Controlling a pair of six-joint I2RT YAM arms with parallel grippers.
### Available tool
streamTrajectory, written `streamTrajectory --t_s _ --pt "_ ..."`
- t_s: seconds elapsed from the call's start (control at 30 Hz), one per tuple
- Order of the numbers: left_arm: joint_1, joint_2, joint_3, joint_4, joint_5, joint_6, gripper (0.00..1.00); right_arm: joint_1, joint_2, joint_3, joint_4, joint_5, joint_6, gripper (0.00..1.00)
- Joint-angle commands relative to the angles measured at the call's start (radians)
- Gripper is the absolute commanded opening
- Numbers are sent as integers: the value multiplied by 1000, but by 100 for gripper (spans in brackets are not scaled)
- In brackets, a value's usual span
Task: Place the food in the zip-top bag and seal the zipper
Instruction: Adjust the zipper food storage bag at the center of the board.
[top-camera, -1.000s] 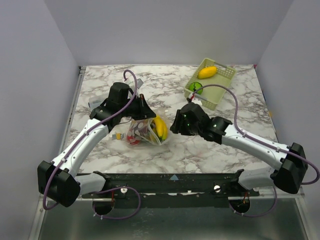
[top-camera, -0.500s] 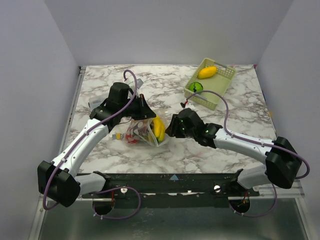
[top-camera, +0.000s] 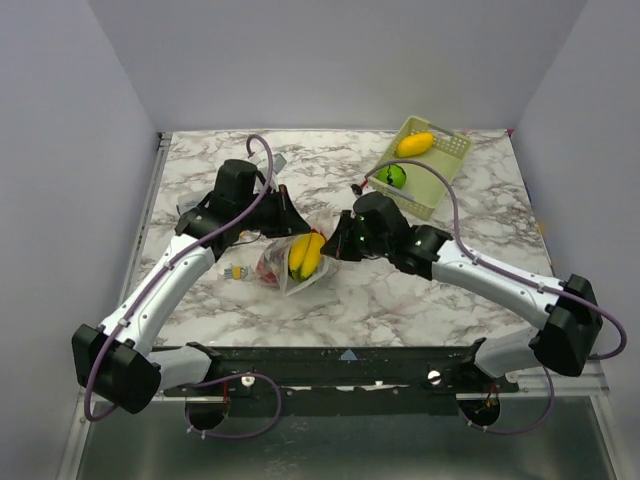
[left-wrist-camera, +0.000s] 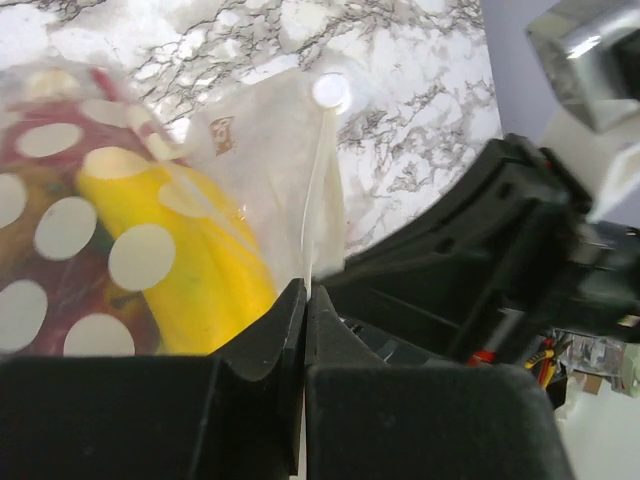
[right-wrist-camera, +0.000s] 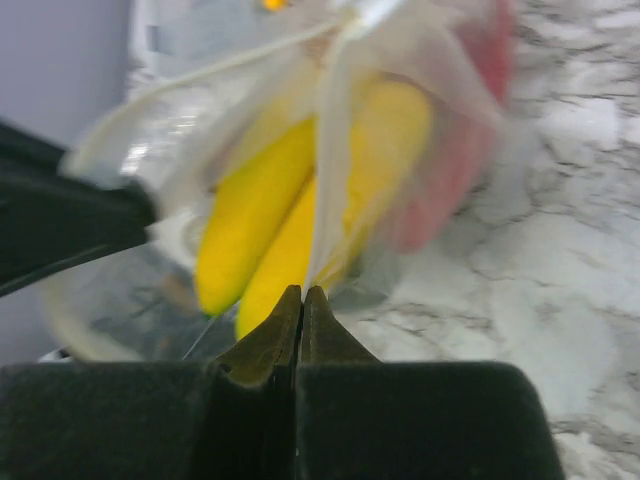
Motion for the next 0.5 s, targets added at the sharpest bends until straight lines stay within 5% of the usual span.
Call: streamTrajectory --t_s 0.0,0.23,0.33,0.47 --pt "-4 -23 118 -79 91 18 0 6 -98 134 -174 -172 139 0" --pt "-48 -140 37 -11 93 -11 0 7 -260 -67 10 -131 381 0" --pt "-48 -70 -22 0 60 4 0 8 -301 -203 135 -90 440 0" --pt "-51 85 108 -168 146 88 0 8 -291 -234 144 -67 451 0"
